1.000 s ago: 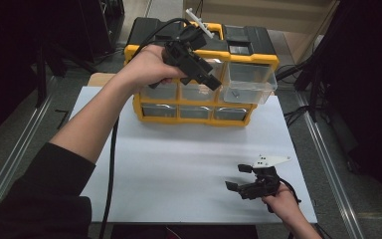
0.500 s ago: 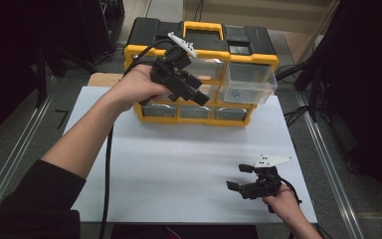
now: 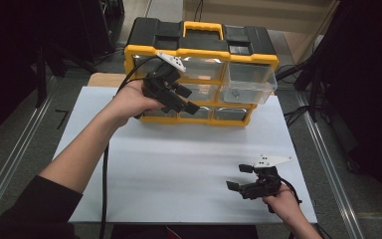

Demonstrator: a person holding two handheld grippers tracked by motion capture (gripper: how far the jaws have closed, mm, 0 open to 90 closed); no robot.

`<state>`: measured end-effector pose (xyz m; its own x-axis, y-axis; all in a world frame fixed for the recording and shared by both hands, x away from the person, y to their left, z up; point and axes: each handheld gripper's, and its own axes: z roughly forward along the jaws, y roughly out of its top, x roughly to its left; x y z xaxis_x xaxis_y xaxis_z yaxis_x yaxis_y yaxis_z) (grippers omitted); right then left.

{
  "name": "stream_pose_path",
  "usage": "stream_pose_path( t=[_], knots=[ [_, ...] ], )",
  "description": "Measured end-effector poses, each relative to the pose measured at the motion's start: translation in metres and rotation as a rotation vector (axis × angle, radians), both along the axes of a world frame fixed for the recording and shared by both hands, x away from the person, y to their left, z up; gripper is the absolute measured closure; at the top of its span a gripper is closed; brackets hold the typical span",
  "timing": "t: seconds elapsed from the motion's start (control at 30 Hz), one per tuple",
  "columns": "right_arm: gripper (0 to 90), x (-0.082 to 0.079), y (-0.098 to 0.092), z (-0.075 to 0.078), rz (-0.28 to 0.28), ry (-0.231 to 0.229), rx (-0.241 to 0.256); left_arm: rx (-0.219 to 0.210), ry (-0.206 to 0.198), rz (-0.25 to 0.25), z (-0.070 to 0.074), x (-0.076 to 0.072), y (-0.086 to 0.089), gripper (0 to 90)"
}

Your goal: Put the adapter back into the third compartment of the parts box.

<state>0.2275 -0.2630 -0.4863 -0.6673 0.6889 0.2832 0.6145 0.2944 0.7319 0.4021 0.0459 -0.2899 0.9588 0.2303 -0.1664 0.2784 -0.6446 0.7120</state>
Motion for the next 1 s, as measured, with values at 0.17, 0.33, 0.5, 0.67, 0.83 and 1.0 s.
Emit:
stream_pose_path(
  t=[0.17, 0.33, 0.5, 0.67, 0.83, 1.0],
  knots=[
    [12.7, 0.000, 0.000, 0.000, 0.000, 0.000, -0.003, 0.016, 0.005, -0.001, -0.016, -0.003, 0.003, 30.2],
    [12.7, 0.000, 0.000, 0.000, -0.001, 0.000, -0.003, 0.033, -0.005, 0.007, -0.029, -0.007, 0.005, 30.2],
    [12.7, 0.000, 0.000, -0.001, -0.001, -0.002, -0.007, 0.019, -0.014, 0.034, -0.040, -0.013, 0.009, 30.2],
    [12.7, 0.000, 0.000, -0.001, -0.002, 0.002, -0.009, 0.023, 0.001, 0.048, -0.052, -0.017, 0.013, 30.2],
    [12.7, 0.000, 0.000, -0.001, -0.003, 0.003, -0.011, 0.031, 0.016, 0.060, -0.065, -0.016, 0.019, 30.2],
    [12.7, 0.000, 0.000, -0.002, -0.006, 0.007, -0.012, 0.020, 0.018, 0.068, -0.076, -0.022, 0.025, 30.2]
  ],
)
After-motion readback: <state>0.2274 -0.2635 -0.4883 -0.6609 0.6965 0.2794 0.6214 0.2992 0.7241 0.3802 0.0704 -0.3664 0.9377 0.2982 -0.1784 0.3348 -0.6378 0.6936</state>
